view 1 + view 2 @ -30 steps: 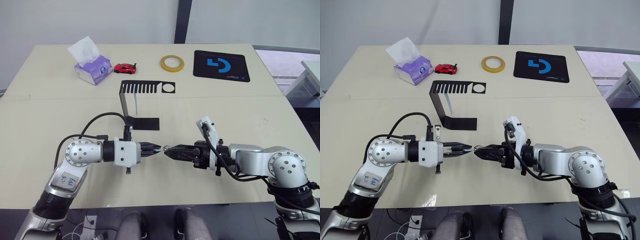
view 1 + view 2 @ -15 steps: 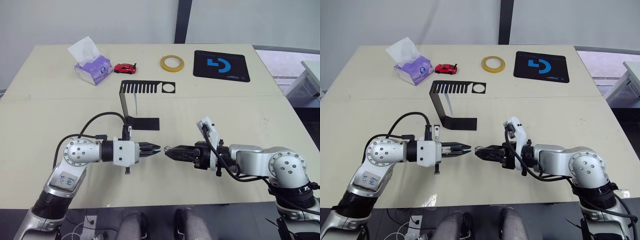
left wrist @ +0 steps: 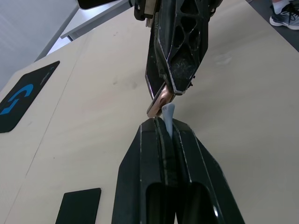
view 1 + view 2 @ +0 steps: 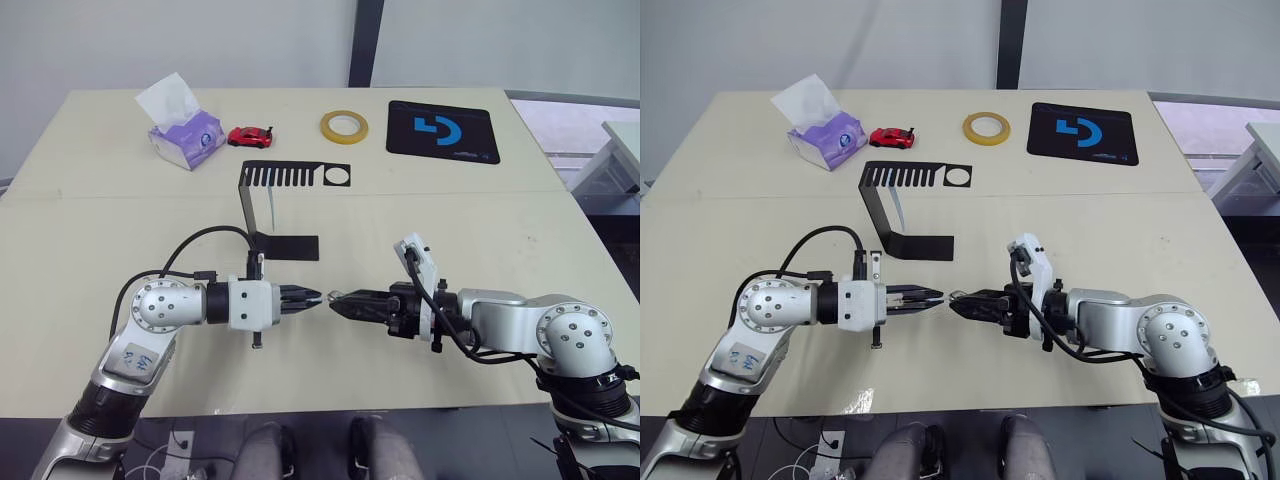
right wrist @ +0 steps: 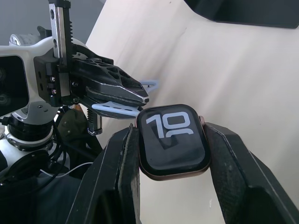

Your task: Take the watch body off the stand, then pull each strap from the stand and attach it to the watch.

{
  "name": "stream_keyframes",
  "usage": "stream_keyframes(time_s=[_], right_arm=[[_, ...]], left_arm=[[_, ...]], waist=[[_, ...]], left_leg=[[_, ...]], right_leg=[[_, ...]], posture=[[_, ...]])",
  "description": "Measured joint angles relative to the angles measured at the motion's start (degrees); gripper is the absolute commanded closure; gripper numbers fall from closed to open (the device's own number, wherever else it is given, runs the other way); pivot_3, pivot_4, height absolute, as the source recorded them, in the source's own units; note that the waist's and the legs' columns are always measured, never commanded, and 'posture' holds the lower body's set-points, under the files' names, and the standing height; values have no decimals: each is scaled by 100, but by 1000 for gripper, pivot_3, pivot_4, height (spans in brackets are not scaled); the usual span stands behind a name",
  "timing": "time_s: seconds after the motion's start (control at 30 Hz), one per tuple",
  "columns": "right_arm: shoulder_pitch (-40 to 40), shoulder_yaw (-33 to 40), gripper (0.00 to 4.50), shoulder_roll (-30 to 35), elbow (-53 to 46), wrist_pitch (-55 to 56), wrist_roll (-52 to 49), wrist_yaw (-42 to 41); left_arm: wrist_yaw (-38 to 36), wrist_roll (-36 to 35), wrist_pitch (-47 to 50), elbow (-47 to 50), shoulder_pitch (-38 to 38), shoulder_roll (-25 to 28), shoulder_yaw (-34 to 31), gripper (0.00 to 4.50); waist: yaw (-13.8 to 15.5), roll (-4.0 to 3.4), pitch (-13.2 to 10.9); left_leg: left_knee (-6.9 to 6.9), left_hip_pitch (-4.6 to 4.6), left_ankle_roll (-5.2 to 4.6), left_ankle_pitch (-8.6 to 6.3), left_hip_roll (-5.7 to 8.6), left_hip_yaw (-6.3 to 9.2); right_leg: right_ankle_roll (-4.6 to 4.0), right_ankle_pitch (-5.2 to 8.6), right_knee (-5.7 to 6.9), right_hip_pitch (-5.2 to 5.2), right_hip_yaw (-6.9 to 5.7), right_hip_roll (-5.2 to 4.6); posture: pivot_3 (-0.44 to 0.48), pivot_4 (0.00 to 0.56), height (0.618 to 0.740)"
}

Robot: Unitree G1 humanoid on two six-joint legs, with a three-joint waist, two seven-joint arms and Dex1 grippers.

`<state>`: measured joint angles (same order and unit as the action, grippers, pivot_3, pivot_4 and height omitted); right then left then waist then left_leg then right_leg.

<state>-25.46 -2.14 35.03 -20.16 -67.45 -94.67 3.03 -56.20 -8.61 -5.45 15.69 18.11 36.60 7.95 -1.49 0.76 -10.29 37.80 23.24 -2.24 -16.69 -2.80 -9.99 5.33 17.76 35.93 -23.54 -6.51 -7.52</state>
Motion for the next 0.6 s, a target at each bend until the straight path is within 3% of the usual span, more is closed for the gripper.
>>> stream_keyframes(time_s=[0.6], right_arm=[[5, -10, 2820, 0, -2, 13, -62, 65]], left_arm=[[38, -2, 62, -4, 12, -57, 30, 4500]], waist=[[1, 0, 0]], left_leg=[[0, 0, 0, 0, 0, 0]], right_leg=[[0, 0, 0, 0, 0, 0]], posture=[[0, 150, 740]])
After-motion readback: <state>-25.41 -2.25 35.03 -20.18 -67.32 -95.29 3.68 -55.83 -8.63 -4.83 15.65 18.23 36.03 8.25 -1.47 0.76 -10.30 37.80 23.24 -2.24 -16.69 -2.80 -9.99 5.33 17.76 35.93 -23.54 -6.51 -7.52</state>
